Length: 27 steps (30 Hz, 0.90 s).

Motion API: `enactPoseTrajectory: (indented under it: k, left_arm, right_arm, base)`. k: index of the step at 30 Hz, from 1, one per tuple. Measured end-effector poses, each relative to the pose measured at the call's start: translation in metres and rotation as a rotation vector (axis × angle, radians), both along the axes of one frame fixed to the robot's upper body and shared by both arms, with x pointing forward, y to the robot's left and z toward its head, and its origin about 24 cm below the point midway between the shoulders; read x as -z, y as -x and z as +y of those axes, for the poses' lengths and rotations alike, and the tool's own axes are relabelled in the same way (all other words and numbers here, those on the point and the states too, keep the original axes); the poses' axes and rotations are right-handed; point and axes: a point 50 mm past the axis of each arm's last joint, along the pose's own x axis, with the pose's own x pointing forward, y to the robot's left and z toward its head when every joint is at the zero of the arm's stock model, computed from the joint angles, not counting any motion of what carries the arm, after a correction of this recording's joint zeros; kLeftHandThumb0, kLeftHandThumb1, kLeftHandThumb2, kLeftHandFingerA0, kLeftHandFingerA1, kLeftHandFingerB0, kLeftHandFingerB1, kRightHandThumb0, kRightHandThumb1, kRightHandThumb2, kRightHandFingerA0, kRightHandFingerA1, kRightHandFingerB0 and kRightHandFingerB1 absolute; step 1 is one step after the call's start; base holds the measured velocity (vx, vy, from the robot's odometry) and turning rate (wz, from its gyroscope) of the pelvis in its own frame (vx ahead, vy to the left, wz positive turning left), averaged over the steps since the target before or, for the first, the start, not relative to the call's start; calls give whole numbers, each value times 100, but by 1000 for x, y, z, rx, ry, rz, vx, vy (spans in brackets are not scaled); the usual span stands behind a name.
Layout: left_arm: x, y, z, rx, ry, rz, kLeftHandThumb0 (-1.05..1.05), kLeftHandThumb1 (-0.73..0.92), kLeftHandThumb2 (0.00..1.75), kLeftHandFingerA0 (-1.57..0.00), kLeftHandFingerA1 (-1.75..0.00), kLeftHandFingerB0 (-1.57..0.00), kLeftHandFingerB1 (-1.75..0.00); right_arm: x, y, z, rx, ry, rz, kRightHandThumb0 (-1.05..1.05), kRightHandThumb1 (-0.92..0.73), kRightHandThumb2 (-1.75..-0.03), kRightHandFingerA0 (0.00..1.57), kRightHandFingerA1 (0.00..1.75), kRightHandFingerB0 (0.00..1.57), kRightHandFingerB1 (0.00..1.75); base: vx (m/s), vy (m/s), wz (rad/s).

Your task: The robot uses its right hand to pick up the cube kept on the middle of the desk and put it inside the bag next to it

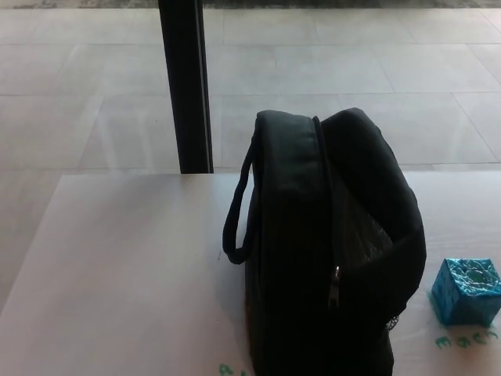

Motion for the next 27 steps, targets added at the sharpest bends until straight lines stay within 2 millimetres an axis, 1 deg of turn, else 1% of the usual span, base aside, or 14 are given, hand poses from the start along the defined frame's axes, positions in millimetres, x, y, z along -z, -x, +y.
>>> enactPoseTrajectory:
  k: [1,4,5,6,7,8,9,12,16,18,19,25,26,27]
  left_arm:
    - [-2,-1,1,6,12,-6,-83,53,89,-24,-55,-15,-46]
    - [-9,-2,4,20,40,-18,-82,52,89,-23,-54,-14,-46]
    - [-9,-2,5,21,46,-18,-80,69,60,-29,-50,-19,-37]
    - [-10,-1,6,22,58,-16,-81,53,88,-22,-55,-14,-46]
    - [-11,-1,6,22,68,-15,-82,68,60,-27,-51,-17,-38]
    - [-10,-1,5,26,84,-14,-83,70,59,-28,-50,-18,-38]
    - [-10,-1,5,29,90,-12,-83,53,89,-22,-55,-14,-46]
    - [-10,1,4,31,108,-7,-83,52,89,-24,-55,-15,-46]
    - [-9,3,5,27,122,-5,-83,51,88,-24,-55,-14,-46]
    - [-9,3,5,28,128,-6,-83,54,90,-23,-55,-13,-46]
    - [-9,3,4,30,129,-5,-83,53,90,-23,-54,-14,-46]
    - [-8,5,4,36,135,1,-81,51,88,-23,-55,-13,-46]
    - [-8,5,4,35,136,2,-82,52,88,-23,-55,-13,-46]
    - [-8,6,4,35,136,2,-82,52,88,-23,-55,-13,-46]
  right_arm:
    - [-3,-1,-1,-1,-12,-16,-86,-73,-63,23,51,19,42]
    - [-9,-3,-7,10,-39,-58,-85,-75,-63,16,45,15,36]
    - [-11,-4,-9,20,-43,-71,-81,-76,-64,13,43,13,33]
    - [-17,-8,-15,45,-47,-104,-89,-62,-98,9,53,4,43]
    - [-23,-11,-19,61,-46,-133,-83,-60,-98,3,52,0,43]
    - [-33,-16,-24,77,-40,-184,-79,-60,-95,5,53,4,44]
    - [-40,-19,-26,80,-35,-214,-82,-60,-96,6,55,5,39]
    - [-67,-31,-29,77,-10,-333,-78,-61,-100,0,48,0,26]
    - [-101,-49,-33,98,12,-475,-79,-73,-63,10,61,4,35]
    - [-119,-61,-33,111,16,-553,-85,-72,-62,0,66,4,48]
    - [-128,-67,-33,115,17,-584,-81,-56,-97,0,43,3,44]
    - [-177,-93,-24,92,9,-758,-77,-59,-98,1,32,3,29]
    - [-184,-97,-21,81,12,-776,-81,-61,-94,13,72,6,25]
    - [-189,-100,-17,66,15,-789,-77,-60,-99,1,47,4,20]
  base:
    - [0,0,0]
    - [0,0,0]
    - [0,0,0]
    - [0,0,0]
    - [0,0,0]
    - [0,0,0]
    - [0,0,0]
    - [0,0,0]
    - [0,0,0]
    - [0,0,0]
    - [0,0,0]
    - [0,0,0]
    - [0,0,0]
    - [0,0,0]
